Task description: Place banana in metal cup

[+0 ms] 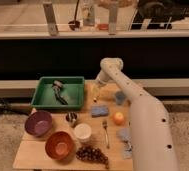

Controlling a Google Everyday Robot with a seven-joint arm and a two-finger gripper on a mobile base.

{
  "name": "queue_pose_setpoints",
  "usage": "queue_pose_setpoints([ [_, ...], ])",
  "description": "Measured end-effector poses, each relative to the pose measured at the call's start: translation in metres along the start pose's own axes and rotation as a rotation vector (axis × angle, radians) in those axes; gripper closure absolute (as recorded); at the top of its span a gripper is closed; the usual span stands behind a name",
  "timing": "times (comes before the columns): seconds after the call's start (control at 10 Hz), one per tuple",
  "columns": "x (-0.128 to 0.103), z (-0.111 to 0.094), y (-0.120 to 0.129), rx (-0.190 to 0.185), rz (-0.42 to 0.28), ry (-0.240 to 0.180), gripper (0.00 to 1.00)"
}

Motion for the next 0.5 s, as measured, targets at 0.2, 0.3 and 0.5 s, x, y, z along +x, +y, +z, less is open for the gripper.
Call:
queue_pose_setpoints([
  [0.2,0.0002,-0.0018,-0.0003,-0.001,0.008,-0.001,0.35],
  [0.3,-0.0009,-0.0039,-0.0005,0.000,0.011,-0.003,0.44],
  [0.5,-0.0012,-0.0074,-0.0007,0.000,0.017,-0.004,0.51],
])
